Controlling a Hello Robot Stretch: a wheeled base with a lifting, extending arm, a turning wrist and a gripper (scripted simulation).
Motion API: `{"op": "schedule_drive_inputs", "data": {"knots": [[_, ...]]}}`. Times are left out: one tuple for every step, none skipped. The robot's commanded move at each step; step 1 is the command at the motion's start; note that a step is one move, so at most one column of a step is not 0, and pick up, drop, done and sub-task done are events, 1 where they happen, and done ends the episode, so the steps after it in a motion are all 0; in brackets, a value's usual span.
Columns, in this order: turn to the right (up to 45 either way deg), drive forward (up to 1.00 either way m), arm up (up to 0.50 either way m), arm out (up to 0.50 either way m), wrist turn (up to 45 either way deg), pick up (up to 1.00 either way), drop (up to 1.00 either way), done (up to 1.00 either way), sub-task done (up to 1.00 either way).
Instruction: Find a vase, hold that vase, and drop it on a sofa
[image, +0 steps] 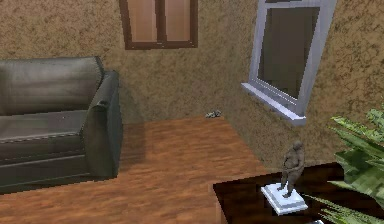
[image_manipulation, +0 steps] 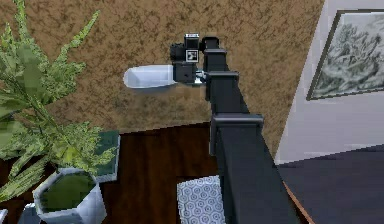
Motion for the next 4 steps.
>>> {"op": "schedule_drive_inputs", "data": {"knots": [[0.0,0.0,0.0,0.0,-45.0,0.0,0.0,0.0,0.0],[0.0,0.0,0.0,0.0,-45.0,0.0,0.0,0.0,0.0],[0.0,0.0,0.0,0.0,-45.0,0.0,0.0,0.0,0.0],[0.0,0.0,0.0,0.0,-3.0,0.0,0.0,0.0,0.0]]}}
